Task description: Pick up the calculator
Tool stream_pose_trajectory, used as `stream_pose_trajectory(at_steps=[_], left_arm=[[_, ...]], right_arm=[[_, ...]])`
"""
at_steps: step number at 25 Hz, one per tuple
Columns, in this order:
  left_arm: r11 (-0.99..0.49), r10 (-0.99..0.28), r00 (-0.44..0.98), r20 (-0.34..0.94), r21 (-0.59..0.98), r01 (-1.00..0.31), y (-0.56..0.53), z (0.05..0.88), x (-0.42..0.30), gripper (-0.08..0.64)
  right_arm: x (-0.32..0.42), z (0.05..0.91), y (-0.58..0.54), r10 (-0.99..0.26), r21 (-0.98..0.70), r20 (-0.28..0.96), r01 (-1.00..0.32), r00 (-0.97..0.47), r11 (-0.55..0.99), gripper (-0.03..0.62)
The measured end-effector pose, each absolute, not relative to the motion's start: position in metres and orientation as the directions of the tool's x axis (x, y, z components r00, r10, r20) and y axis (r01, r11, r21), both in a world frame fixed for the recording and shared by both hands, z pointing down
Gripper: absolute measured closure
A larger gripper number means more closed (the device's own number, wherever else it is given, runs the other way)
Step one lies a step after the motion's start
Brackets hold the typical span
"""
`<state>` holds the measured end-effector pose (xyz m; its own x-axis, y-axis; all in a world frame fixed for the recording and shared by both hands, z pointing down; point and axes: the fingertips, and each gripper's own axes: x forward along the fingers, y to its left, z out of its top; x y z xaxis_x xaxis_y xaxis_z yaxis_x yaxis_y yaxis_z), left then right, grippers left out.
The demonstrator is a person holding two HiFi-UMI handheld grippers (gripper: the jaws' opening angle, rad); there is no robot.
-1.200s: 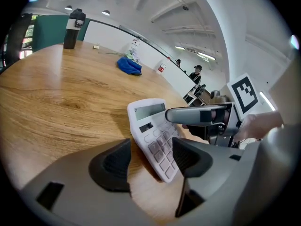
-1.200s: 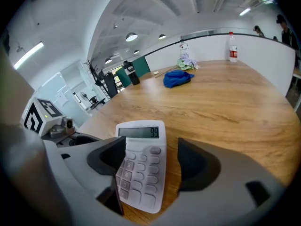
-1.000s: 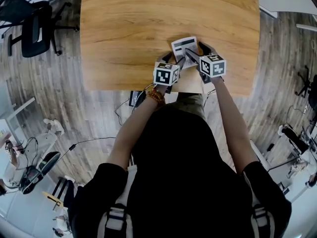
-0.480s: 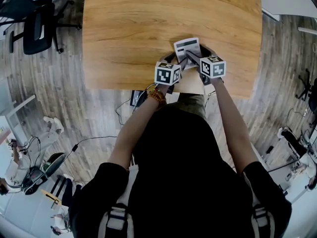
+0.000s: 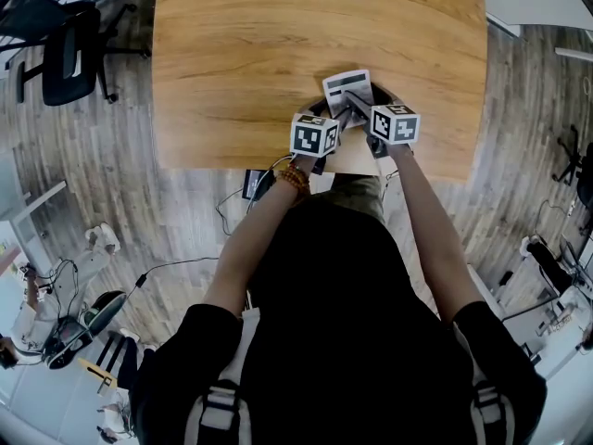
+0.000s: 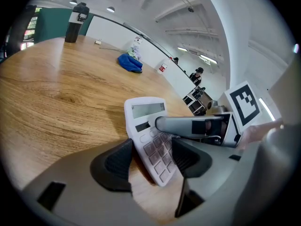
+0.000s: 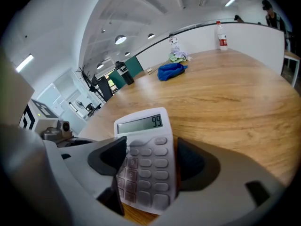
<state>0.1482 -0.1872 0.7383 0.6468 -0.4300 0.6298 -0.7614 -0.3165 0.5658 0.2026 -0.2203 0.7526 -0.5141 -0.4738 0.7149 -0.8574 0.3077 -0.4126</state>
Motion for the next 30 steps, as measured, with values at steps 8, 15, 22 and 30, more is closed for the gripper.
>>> stream_pose_trajectory(at_steps=[8,15,22,30], left_arm=[[-0.318,-0.432,0.649,0.626,0.568,-0.759,-0.187,0.737,0.153,0.267],[-0.322,-0.438,0.647,0.624,0.563,-0.761,-0.185,0.737,0.151,0.267],[-0.337,-0.431,0.656,0.619,0.564,-0.754,-0.185,0.737,0.144,0.267],[-0.347,-0.467,0.644,0.606,0.544,-0.764,-0.197,0.719,0.14,0.268]], right_arm=[[0.205,0.752,-0.217,-0.45,-0.426,0.734,-0.861,-0.508,0.277,0.265],[0.206,0.752,-0.213,-0.449,-0.439,0.744,-0.868,-0.496,0.232,0.281],[0.203,0.755,-0.205,-0.473,-0.481,0.727,-0.861,-0.497,0.165,0.31],[0.202,0.729,-0.216,-0.532,-0.471,0.703,-0.87,-0.472,0.149,0.324]])
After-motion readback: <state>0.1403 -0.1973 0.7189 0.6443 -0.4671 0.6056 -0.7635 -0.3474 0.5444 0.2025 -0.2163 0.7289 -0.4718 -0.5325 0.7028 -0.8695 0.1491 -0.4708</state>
